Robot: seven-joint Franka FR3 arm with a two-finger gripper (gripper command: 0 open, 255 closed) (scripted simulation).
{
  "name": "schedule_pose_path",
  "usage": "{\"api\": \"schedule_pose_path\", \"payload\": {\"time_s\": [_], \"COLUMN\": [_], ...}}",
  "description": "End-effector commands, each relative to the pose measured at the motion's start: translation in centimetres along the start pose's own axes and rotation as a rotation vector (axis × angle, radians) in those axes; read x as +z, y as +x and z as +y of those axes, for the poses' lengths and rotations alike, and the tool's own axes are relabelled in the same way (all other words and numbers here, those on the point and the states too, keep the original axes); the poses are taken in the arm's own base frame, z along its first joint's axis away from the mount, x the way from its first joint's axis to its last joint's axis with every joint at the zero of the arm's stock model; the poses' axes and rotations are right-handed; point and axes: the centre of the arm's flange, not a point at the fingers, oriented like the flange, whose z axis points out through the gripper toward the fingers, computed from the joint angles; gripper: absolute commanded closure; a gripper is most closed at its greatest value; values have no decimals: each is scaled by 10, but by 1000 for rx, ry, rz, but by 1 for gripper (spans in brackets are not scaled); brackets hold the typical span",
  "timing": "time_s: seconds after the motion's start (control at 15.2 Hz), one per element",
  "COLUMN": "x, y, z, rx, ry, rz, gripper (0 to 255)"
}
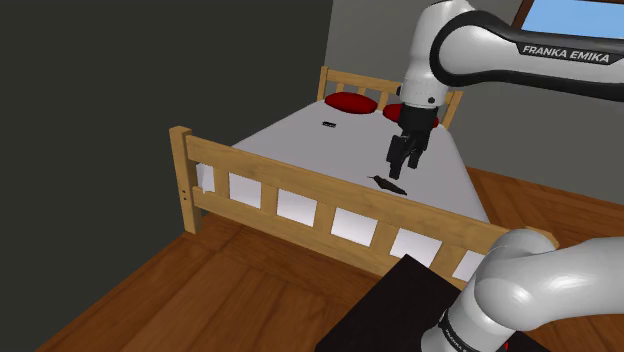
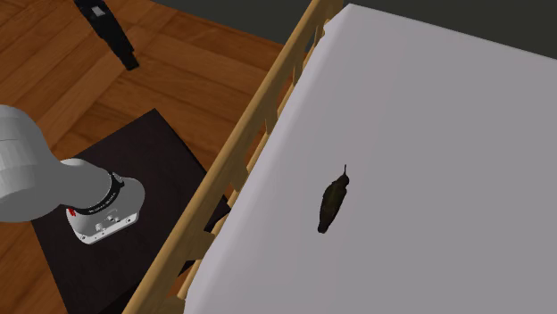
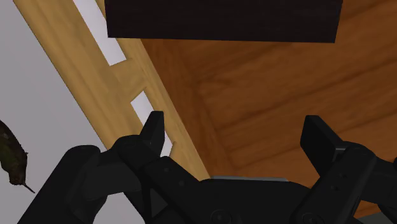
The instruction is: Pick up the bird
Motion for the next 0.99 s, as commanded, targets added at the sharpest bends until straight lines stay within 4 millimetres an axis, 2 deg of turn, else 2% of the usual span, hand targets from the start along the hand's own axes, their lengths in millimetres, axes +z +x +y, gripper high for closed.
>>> {"api": "schedule_pose_path", "payload": {"time_s": [0.0, 0.92], "x": [0, 87], "y": [0, 52], "z": [0, 153], "rx": [0, -63], "ry": [0, 16], "rz": [0, 78], "gripper": [0, 0]}}
